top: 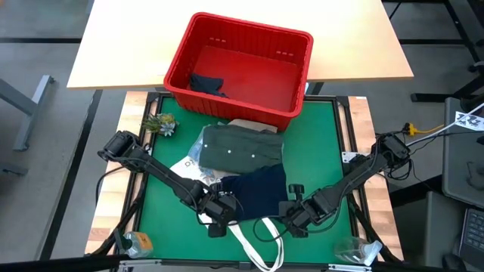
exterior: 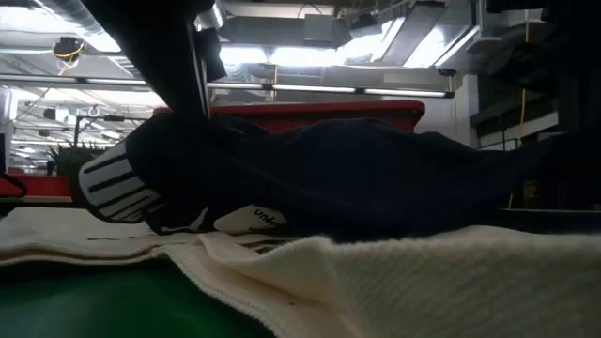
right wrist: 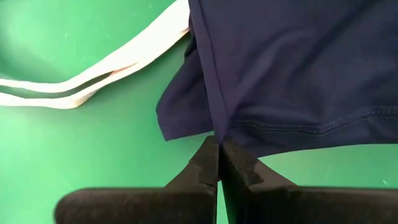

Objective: Fold Laundry from Bin
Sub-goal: Fold the dark blue boxers, then stack the dark blue boxers on top of the green shirt

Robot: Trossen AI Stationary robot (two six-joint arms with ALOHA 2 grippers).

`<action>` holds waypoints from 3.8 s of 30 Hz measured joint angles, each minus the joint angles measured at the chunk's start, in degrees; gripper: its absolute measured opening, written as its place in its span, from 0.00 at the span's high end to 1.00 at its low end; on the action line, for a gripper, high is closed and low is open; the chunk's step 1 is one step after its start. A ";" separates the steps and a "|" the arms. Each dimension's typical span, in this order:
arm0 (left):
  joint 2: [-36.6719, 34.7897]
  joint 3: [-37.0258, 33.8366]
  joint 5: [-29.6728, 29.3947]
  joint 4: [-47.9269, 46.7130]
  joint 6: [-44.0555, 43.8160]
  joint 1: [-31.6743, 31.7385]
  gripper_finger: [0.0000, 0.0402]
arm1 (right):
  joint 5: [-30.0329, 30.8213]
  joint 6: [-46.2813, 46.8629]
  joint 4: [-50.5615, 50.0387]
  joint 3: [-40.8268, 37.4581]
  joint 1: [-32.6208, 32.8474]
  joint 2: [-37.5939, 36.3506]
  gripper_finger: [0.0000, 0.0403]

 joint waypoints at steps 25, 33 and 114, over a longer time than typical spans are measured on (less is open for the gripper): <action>0.00 0.00 0.03 0.20 -0.02 0.00 0.81 | -8.18 -3.02 6.76 0.07 0.00 4.49 0.56; 0.00 0.00 0.02 0.39 -0.02 0.00 0.81 | -9.63 -4.93 6.85 0.07 -0.02 6.23 0.56; 7.34 -0.02 -4.55 5.31 0.38 -2.39 0.48 | -11.23 -7.69 13.10 -3.63 -4.55 11.17 0.98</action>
